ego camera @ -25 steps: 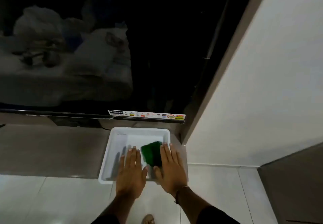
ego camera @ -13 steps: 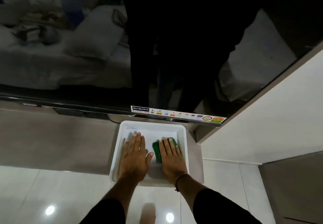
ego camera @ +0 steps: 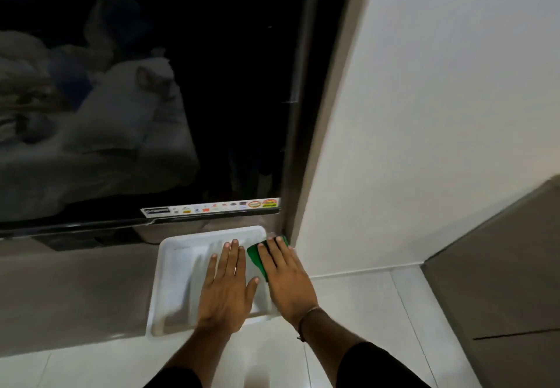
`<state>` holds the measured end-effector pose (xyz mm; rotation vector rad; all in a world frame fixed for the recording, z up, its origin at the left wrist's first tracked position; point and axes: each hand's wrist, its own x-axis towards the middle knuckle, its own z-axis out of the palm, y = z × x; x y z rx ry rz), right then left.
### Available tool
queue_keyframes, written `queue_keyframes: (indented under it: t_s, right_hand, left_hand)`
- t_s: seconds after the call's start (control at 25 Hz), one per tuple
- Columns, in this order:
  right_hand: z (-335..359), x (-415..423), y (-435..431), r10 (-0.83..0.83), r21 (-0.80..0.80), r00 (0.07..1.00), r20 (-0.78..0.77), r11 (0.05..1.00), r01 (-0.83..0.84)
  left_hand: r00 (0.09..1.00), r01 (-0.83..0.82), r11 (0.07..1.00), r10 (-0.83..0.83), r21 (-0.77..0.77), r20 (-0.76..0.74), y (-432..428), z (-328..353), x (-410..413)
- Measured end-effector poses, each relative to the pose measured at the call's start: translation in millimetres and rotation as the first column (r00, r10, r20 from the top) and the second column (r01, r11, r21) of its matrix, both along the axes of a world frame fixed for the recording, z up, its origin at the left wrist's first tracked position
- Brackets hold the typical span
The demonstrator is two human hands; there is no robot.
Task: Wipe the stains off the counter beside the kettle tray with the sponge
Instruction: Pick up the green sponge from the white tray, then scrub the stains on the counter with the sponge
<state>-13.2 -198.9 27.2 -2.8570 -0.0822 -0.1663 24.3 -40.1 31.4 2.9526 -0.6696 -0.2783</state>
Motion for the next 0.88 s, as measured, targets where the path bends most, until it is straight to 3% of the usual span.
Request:
queue_keyframes:
  t_s: [0.2,0.44,0.68,0.88]
  right_hand:
    - [18,-100,-132,-0.239,-0.047,0.970,0.049,0.969,0.242]
    - [32,-245,-301,-0.561,-0.031,0.823,0.085,0.824,0.565]
    - [59,-386,-442,-0.827,-0.046,0.554,0.092,0.552,0.832]
    - [67,-485,-547,-0.948,-0.097,0.302,0.096,0.293,0.951]
  left_hand:
    - [0.981,0.194,0.979,-0.193,-0.056,0.021,-123,31,-66]
    - [0.871,0.487,0.873,-0.483,-0.030,0.085,-312,46,-159]
    - [0.653,0.756,0.652,-0.748,-0.055,0.113,-496,60,-247]
    - [0.396,0.918,0.388,-0.902,-0.077,0.173,-645,68,-308]
